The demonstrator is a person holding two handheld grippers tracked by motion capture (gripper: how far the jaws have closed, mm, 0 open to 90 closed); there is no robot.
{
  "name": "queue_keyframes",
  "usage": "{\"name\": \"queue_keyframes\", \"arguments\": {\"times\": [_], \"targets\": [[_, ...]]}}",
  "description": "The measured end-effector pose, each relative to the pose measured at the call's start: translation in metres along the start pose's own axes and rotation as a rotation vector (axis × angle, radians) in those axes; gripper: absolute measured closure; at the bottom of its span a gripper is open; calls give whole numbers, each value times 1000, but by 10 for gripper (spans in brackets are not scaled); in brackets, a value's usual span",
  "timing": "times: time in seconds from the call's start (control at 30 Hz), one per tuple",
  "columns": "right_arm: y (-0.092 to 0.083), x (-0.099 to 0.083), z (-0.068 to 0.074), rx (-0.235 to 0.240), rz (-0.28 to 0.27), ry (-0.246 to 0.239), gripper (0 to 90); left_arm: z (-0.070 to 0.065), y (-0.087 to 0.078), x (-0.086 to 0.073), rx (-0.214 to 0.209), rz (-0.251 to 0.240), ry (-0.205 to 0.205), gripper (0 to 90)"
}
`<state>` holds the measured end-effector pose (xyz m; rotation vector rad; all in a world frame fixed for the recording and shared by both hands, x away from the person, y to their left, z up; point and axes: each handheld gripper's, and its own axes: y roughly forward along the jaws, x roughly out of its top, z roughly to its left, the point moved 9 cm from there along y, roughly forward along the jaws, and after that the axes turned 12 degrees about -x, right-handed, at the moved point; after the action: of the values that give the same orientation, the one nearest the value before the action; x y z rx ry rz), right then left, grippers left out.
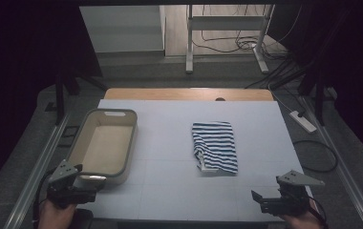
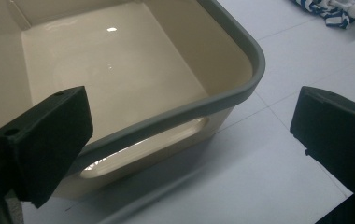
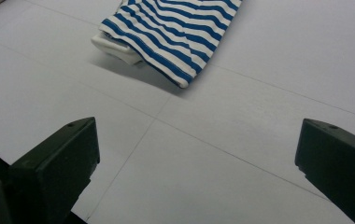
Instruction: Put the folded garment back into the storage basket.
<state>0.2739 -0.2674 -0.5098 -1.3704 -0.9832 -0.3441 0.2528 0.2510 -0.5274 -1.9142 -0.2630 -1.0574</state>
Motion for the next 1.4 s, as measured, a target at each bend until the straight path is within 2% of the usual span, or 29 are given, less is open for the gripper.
{"name": "queue_keyframes", "arguments": {"times": [0.07,0.23,0.43,0.6,0.9,1.4], "targets": [[0,1,1,10,-3,-11,0,-2,1,2,-13,0,-1,0],[1,6,2,24,-10,-13,0,-6,3,8,-9,7,27,0],[-2,7,-1,32,-12,-7,0,-8,7,11,-23,18,35,0],[-3,8,-3,31,-24,-11,0,-12,10,16,-59,19,42,0],[-1,16,2,50,-43,-42,0,-11,17,26,-76,18,59,0],[4,21,14,118,-39,-85,0,-12,26,40,-127,45,84,0]]}}
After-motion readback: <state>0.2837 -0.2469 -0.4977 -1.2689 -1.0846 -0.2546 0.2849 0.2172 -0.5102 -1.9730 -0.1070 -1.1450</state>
